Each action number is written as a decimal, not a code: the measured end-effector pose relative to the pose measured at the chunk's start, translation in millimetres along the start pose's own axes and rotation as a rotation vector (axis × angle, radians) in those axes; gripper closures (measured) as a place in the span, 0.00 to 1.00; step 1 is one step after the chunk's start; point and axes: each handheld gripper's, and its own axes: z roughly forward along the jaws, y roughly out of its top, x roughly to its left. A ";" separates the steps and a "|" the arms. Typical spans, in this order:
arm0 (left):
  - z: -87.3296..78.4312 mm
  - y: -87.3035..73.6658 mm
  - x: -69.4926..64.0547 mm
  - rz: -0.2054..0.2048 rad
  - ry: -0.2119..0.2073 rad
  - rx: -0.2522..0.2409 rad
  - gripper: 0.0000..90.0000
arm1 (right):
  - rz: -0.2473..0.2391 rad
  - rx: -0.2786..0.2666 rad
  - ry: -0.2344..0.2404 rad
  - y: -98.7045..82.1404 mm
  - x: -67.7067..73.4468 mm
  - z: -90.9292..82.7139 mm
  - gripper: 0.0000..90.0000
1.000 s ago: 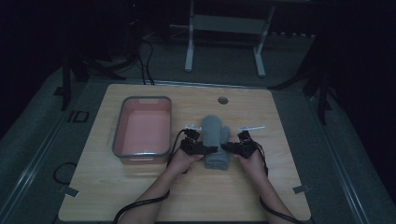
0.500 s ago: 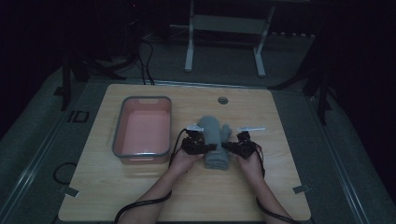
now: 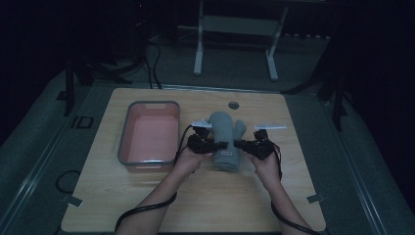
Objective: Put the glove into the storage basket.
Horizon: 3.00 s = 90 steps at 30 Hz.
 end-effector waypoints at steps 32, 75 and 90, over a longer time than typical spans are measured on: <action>-130.1 20.2 36.9 0.028 0.078 -0.027 0.84 | -0.101 -0.026 0.114 71.0 96.6 46.6 0.90; -152.3 -27.7 112.5 -0.165 0.334 0.314 0.83 | -0.201 0.287 -0.054 60.1 164.3 194.1 0.89; -142.8 -27.5 108.8 -0.130 0.405 0.405 0.61 | -0.288 0.210 -0.032 73.4 176.7 151.4 0.52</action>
